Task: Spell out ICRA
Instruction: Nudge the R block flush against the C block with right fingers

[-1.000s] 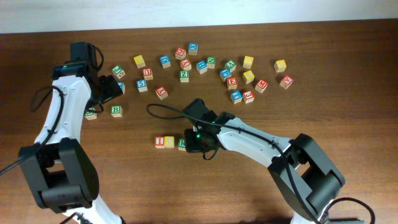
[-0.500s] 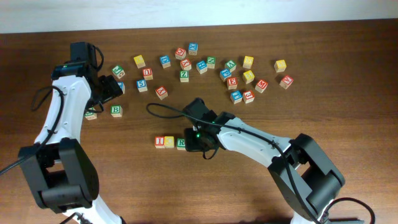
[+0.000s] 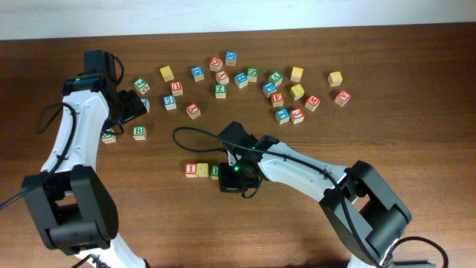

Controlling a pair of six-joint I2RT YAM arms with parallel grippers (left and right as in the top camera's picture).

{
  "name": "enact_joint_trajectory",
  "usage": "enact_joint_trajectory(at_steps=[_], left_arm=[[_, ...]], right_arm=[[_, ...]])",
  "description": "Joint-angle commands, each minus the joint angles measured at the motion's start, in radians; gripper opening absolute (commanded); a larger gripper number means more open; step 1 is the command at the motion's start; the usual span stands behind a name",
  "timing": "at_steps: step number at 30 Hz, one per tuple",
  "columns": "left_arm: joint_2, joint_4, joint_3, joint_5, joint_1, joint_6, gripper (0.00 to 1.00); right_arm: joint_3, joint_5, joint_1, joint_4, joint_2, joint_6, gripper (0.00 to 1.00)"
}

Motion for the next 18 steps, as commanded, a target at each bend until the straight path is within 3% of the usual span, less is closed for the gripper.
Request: enact_joint_trajectory(at_steps=[1,18], left_arm=[[0.002,-0.002,-0.006,0.003,0.002,0.002,0.99],[0.002,-0.002,-0.006,0.003,0.002,0.002,0.99]], right_arm=[[-0.003,-0.014,0.009,0.02,0.009,0.005,0.04],[-0.003,0.087,0.009,0.05,0.009,0.005,0.04]])
